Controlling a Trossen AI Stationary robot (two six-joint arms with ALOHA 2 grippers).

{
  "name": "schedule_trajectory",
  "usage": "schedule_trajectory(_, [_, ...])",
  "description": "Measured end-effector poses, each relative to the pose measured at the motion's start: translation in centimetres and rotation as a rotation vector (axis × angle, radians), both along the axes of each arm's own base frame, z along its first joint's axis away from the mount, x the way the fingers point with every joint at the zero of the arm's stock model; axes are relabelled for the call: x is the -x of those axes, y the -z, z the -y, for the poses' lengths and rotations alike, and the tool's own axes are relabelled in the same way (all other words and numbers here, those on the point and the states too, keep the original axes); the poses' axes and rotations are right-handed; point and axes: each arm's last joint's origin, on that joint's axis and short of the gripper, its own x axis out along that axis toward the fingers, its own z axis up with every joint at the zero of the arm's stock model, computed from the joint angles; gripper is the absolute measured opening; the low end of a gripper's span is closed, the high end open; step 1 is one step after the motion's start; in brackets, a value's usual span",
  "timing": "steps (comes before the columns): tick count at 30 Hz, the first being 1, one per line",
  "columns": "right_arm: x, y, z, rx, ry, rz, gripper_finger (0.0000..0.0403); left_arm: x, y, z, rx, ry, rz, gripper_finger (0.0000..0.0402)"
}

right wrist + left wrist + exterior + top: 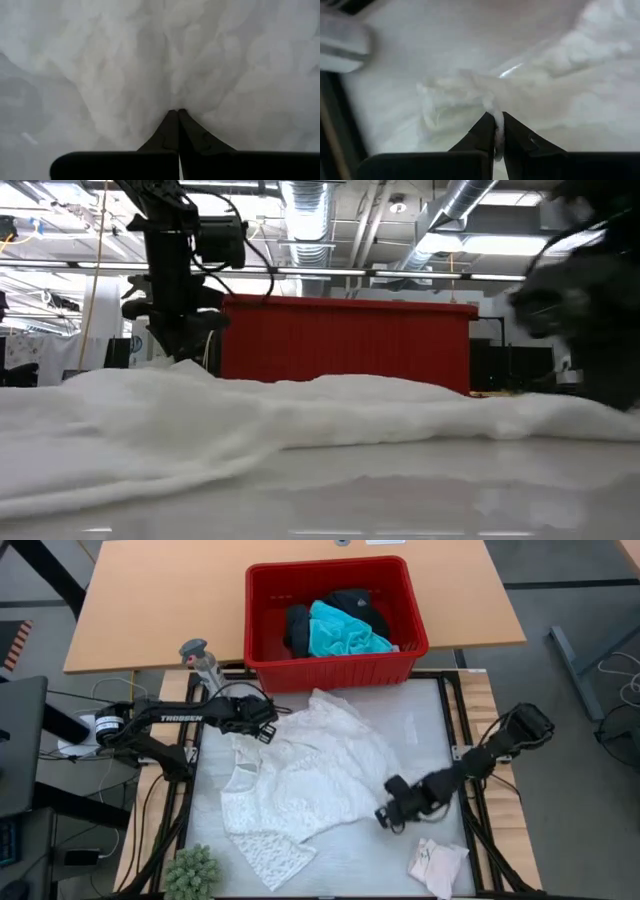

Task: Fold Laundry from Bin
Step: Fold the white blouse

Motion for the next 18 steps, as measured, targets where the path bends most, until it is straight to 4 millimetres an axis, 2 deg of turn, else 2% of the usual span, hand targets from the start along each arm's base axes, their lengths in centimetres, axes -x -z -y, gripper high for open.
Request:
schedule_trajectory(6, [0.8, -3.1, -5.1, -0.162, 0.025, 0.054, 0.002, -1.0, 0.0, 2.3, 0.035, 0.09, 0.04, 0.0012])
schedule_trajectory(9, [0.9, -5.3, -6.4, -0.154, 0.008, 0.054, 0.0019, -1.3, 0.0, 3.1, 0.036, 0.121, 0.049, 0.0012])
schedule_trajectory(11, [0.3, -7.9, -6.3, -0.107, -0.004, 0.08, 0.0019, -1.5, -0.1, 3.5, 0.028, 0.161, 0.048, 0.0012])
schedule_trajectory(14, [-1.4, -11.6, -3.7, 0.131, -0.035, 0.101, 0.0019, -1.5, -0.1, 3.8, 0.014, 0.187, 0.035, 0.0012])
schedule_trajectory(18, [-5.1, -13.5, 4.0, 0.468, 0.026, 0.104, 0.0018, -1.5, -0.1, 3.6, 0.011, 0.177, 0.036, 0.0012])
